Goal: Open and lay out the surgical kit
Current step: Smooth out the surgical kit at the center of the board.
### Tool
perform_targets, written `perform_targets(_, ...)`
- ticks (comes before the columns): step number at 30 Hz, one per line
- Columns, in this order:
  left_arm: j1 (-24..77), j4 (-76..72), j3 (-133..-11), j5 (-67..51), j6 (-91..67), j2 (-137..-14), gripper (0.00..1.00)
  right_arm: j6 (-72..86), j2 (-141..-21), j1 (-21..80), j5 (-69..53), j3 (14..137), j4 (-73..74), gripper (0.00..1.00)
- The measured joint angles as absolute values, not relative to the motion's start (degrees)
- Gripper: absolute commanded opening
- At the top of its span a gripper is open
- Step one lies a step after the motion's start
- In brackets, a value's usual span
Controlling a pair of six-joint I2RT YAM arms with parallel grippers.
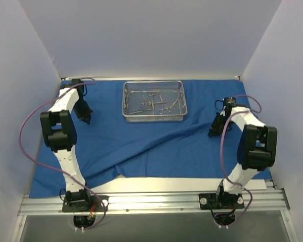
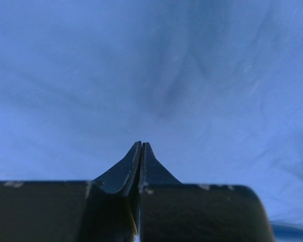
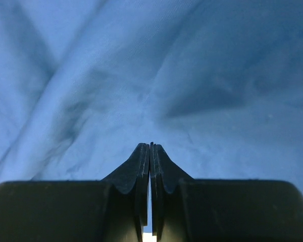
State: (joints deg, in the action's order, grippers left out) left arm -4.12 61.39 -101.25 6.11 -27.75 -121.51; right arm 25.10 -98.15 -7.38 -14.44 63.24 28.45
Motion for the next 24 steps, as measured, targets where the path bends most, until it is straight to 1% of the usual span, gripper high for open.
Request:
perform_targets(5, -3.84, 60.73, -103.48, 4.49, -26.26, -125.62, 0.02, 25.47, -104.44, -7.64, -13.50, 63.31, 27.97, 0.00)
perform_targets(8, -4.10, 60.31, -103.61, 3.55, -26.11, -126.08, 0.02, 26.65, -104.22, -8.08, -10.79, 63.26, 28.93, 0.00)
perform_targets(13, -4.69, 59.20, -100.97, 2.02, -26.15, -125.27, 0.02, 30.50, -100.25, -8.47, -3.16, 59.16, 32.40, 0.00)
perform_targets(16, -5.02, 59.35, -98.35, 1.39, -26.15, -124.51, 0.02, 32.67, -97.10, -9.26, 3.88, 55.88, 38.96, 0.00)
perform_targets(18, -5.41, 59.53, -97.10, 1.02, -26.17, -124.03, 0.02, 33.61, -95.20, -9.80, 6.17, 55.81, 43.55, 0.00)
perform_targets(21, -6.09, 59.55, -96.79, 0.80, -26.20, -123.26, 0.02, 33.34, -91.90, -10.09, 6.42, 59.99, 47.27, 0.01)
perform_targets(24, -6.48, 59.75, -97.06, 0.75, -26.20, -122.37, 0.02, 31.03, -91.46, -9.80, 3.86, 68.97, 46.26, 0.00)
